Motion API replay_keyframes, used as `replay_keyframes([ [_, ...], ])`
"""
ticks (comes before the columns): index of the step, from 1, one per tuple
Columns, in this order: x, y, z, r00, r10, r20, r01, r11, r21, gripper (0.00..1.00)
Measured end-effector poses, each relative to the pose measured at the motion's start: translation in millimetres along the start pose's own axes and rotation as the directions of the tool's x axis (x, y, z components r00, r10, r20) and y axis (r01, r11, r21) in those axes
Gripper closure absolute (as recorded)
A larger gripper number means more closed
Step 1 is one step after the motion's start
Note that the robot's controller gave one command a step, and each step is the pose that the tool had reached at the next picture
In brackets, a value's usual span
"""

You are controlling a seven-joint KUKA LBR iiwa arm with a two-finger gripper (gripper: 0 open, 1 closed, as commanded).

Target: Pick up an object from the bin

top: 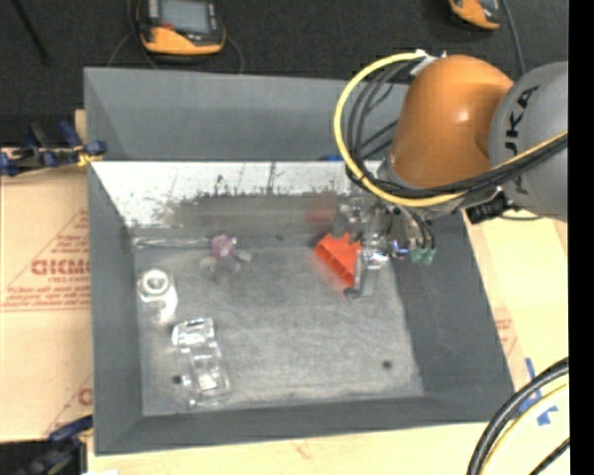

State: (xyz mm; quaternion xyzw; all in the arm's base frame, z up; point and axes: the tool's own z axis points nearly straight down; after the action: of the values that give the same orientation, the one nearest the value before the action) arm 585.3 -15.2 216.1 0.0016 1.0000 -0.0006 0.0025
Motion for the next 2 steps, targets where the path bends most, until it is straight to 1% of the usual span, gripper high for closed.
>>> replay_keyframes([
  [1, -50.6, -11.4, 69.1, 0.995, -0.104, -0.001, 0.104, 0.995, 0.000, 0.00],
  [2, -42.2, -86.0, 144.7, 1.000, 0.011, 0.010, -0.011, 1.000, -0.001, 0.00],
])
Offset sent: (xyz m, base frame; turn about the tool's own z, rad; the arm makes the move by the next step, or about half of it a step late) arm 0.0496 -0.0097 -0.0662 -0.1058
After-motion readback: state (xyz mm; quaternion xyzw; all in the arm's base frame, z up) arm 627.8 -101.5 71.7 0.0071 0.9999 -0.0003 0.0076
